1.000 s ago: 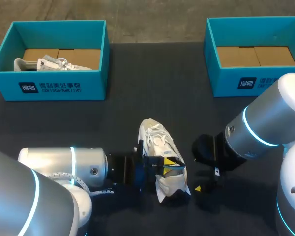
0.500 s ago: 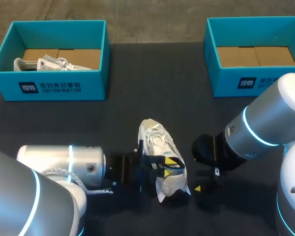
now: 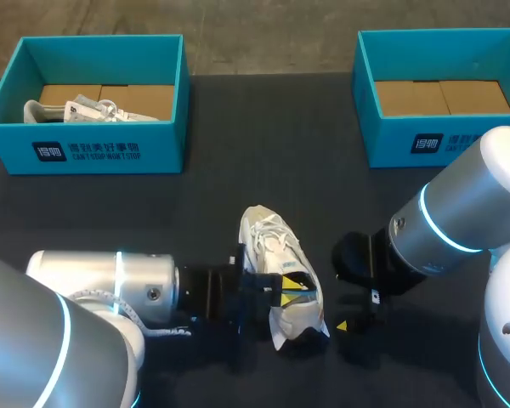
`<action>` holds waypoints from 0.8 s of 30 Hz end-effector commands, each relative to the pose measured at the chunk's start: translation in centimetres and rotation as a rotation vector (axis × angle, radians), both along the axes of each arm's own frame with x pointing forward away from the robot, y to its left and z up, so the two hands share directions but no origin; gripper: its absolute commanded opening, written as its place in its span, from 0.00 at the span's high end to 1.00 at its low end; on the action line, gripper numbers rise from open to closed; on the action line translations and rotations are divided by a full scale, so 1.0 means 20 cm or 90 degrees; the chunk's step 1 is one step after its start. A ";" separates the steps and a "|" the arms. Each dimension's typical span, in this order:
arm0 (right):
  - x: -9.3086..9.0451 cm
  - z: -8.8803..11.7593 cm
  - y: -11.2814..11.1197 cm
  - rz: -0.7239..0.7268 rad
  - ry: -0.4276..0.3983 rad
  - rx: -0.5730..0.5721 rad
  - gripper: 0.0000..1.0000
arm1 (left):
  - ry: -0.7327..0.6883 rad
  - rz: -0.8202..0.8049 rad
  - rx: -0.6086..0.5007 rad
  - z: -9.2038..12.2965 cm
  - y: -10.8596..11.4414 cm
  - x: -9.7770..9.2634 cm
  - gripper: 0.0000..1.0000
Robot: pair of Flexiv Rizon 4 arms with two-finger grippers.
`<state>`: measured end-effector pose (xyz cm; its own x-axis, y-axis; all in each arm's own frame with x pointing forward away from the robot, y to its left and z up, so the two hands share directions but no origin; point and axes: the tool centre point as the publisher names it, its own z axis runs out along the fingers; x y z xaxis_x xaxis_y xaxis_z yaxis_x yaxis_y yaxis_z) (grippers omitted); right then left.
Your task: Take the shoe out of the shoebox, open the shoe tongue, remove and reinsert the insole, then place the shoe into the shoebox
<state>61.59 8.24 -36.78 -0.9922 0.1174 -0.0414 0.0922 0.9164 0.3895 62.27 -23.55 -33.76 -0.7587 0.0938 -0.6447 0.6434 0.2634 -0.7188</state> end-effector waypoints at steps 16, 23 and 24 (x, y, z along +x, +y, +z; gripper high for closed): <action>-0.01 0.00 0.00 -0.001 -0.001 0.000 0.00 | -0.033 0.037 0.063 -0.08 -0.01 0.10 1.00; -0.01 0.00 0.00 -0.001 -0.001 0.000 0.00 | -0.002 0.018 0.030 -0.02 0.00 0.05 0.63; -0.01 0.00 0.00 -0.001 -0.001 0.000 0.00 | -0.001 0.016 0.026 -0.01 0.01 0.04 0.64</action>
